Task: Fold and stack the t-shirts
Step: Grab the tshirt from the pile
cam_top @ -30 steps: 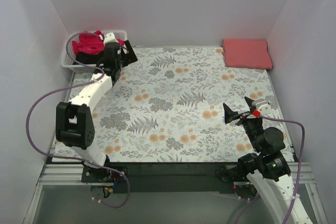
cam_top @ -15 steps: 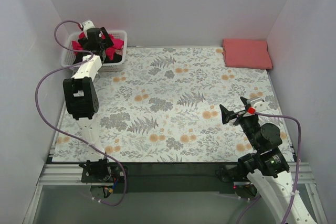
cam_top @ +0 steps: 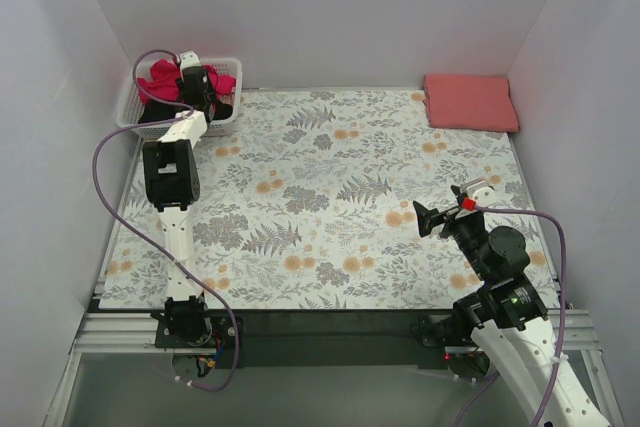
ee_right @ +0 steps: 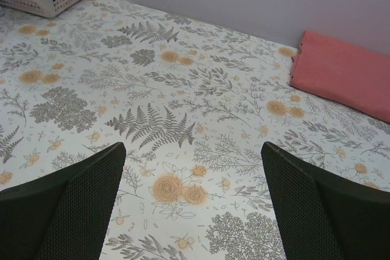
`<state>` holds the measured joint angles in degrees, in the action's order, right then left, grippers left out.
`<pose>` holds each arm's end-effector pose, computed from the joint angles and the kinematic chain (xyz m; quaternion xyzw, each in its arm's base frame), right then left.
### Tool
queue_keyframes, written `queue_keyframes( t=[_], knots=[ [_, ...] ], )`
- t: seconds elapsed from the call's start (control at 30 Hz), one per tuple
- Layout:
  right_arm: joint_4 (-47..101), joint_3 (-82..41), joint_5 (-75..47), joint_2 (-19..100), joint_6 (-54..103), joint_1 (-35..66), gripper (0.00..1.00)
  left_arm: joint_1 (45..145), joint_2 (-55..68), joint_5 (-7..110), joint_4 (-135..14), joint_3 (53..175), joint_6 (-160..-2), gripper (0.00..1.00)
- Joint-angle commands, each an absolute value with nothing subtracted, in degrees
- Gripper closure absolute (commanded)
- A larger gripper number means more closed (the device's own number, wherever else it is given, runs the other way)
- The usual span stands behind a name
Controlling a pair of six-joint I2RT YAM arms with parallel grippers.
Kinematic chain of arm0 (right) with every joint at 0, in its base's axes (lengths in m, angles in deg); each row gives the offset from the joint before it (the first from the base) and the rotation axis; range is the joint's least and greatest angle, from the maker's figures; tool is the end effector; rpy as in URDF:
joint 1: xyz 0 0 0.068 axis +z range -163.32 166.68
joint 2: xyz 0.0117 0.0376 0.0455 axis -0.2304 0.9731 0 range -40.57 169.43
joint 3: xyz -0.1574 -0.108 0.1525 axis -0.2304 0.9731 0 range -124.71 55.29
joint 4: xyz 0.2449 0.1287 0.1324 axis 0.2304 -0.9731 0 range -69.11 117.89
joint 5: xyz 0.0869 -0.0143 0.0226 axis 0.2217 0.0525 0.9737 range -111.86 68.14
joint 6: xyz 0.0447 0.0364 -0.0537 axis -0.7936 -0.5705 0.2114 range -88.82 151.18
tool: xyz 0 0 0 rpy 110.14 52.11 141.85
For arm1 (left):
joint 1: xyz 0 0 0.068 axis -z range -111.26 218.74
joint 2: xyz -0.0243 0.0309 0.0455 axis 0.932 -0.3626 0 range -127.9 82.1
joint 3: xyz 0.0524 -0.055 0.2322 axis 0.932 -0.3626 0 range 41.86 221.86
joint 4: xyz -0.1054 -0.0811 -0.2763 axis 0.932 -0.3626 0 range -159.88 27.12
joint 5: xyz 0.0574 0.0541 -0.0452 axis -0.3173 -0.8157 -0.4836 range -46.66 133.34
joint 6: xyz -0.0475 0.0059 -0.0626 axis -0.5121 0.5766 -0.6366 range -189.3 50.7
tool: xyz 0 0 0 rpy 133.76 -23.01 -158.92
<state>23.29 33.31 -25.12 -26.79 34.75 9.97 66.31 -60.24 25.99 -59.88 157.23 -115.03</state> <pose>0.1989 0.0813 0.2794 -0.1388 0.6704 0.1055 0.7213 0.6188 0.0465 0.1211 -0.4133 0.7232 -0.0812 0.5473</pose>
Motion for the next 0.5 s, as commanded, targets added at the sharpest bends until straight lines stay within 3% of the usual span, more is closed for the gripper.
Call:
queue_keyframes(
  t=[0.0, 0.13, 0.17, 0.47],
  knots=[
    [24.2, 32.26, -24.49, -26.24, 35.66, 10.15, 0.02, 66.02, -57.65, 26.11, -57.8, 158.76, -112.19, 0.67],
    [24.2, 32.17, -24.05, -26.07, 35.66, 10.15, 0.02, 66.02, -51.42, 26.98, -51.66, 154.11, -111.49, 0.97],
    [24.2, 32.17, -23.88, -26.15, 35.66, 10.23, 0.02, 66.02, -48.45, 27.43, -50.33, 153.23, -111.48, 1.0],
    [23.93, 32.0, -22.74, -26.94, 35.66, 10.23, 0.02, 66.02, -37.97, 28.75, -48.12, 149.45, -113.42, 0.96]
  ],
)
